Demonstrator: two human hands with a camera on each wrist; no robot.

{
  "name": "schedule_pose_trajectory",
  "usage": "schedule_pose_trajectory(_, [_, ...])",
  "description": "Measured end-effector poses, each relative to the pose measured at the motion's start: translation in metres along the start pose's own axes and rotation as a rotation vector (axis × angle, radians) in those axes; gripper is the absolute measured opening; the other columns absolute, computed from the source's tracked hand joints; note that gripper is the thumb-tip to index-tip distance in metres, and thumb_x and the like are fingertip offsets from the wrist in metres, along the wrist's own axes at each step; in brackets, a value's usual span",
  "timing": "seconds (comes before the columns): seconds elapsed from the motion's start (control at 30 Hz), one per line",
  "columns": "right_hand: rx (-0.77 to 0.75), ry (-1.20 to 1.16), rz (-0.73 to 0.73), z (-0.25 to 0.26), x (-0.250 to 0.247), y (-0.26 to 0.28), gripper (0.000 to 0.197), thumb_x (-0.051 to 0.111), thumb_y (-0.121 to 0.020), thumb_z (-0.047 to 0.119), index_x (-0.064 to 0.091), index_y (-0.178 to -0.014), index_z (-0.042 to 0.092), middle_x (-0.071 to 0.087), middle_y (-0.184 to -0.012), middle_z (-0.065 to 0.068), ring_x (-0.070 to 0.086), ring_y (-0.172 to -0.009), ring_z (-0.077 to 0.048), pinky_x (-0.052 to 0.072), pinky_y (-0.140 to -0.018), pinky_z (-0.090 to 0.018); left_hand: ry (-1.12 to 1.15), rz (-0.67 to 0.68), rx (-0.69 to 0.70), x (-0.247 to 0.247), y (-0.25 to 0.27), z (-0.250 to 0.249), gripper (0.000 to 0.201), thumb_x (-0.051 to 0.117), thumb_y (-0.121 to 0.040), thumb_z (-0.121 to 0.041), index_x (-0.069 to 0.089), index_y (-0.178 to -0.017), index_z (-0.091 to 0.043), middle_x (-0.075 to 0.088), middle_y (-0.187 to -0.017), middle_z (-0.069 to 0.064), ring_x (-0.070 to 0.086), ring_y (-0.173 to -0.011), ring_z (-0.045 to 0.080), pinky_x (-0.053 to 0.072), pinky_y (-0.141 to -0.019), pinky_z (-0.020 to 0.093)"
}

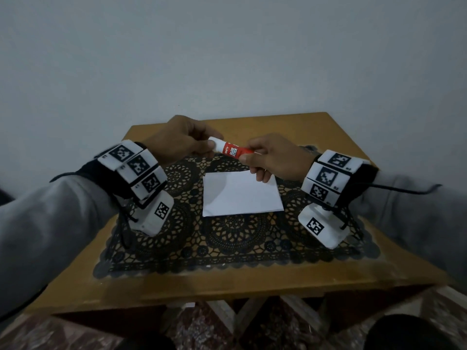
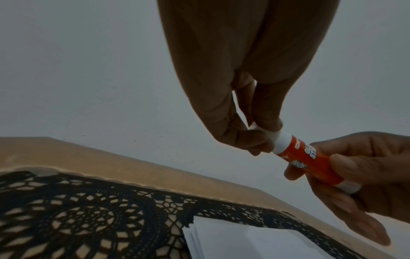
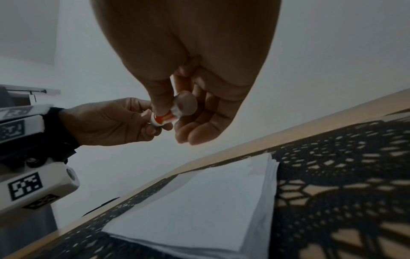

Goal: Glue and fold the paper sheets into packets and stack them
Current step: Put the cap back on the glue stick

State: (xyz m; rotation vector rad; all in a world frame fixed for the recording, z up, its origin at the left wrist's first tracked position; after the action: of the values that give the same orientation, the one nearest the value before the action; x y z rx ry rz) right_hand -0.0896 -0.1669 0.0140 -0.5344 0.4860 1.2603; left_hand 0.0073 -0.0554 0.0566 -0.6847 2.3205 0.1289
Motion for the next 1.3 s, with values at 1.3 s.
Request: schedule_pose_trajectory(1.3, [-0.166,0.238,-0.291,0.043,-0.033,0.037,0.022,0.061,-0.093,0.027,0.071,-0.106,0.012,0.067,-0.073,0.001,0.062,-0.061,-0.014,0.048,-0.060,-0.026,-0.140,0.107,0.052,0.015,0.012,-0.033,0.039,0.033,-0.101,-0.037,0.051,-0.082,-0.008,0.049,-0.060,0.009,0.047,-0.039,0.016,0.039,-0.045,0.025])
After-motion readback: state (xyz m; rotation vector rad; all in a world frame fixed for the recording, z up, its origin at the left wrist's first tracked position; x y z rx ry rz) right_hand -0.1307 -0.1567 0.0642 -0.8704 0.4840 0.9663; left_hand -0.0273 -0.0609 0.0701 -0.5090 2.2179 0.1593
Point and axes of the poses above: each hand's wrist, its own y-axis away from the middle knuckle, its own x-axis out of the palm, z = x × y, the point moved 9 cm from there along -y, towards the middle knuckle
